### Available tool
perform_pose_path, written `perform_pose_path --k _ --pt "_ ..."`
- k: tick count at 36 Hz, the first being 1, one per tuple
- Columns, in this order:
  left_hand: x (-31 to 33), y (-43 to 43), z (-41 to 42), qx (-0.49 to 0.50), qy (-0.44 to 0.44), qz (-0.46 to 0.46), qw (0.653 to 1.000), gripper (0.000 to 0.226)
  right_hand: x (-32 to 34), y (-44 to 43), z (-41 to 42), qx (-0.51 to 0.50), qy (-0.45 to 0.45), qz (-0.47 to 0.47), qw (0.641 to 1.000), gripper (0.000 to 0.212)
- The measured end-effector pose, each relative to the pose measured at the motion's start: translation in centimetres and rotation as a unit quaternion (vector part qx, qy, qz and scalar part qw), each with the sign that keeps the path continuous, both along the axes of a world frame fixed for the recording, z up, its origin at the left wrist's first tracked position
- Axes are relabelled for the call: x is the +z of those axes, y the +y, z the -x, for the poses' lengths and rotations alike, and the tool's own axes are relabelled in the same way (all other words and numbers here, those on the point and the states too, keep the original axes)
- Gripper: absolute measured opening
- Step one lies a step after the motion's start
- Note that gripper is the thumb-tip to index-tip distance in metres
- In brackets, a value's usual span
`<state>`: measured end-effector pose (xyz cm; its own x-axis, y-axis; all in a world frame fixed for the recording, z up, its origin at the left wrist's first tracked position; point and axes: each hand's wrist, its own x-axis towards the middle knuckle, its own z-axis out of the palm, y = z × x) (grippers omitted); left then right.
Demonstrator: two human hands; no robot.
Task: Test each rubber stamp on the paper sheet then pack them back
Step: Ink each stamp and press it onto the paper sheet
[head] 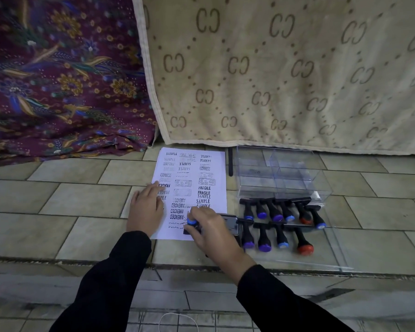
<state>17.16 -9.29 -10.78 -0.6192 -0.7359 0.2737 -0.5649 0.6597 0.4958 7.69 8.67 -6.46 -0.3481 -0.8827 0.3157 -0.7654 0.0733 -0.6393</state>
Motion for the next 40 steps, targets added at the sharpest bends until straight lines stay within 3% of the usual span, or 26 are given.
perform_pose_path --k 4,7,9,19,31,40 --pt "-0.1 -0.1 0.0 0.005 -0.003 0.001 1.0 0.037 0.0 0.9 0.4 -0.038 -0.025 -0.009 0.999 0.02" --pt "-0.2 -0.2 0.0 -0.002 -0.001 0.001 1.0 0.036 1.6 1.7 2.2 -0.133 -0.143 0.084 0.977 0.021" --pt "-0.3 -0.2 0.0 -0.005 0.002 0.0 1.0 0.036 3.1 2.4 4.0 -0.189 -0.17 0.143 0.957 0.025" --pt "-0.2 -0.2 0.0 -0.007 0.003 0.001 1.0 0.037 7.3 7.9 10.9 -0.314 -0.075 0.196 0.926 0.02" --pt "0.3 0.1 -0.1 -0.007 -0.007 -0.012 1.0 0.036 2.9 16.1 12.9 -0.465 -0.068 0.105 0.877 0.018" --pt "0.8 0.6 -0.1 -0.007 0.007 -0.008 1.0 0.034 -0.7 17.6 11.3 -0.494 -0.088 0.038 0.864 0.021"
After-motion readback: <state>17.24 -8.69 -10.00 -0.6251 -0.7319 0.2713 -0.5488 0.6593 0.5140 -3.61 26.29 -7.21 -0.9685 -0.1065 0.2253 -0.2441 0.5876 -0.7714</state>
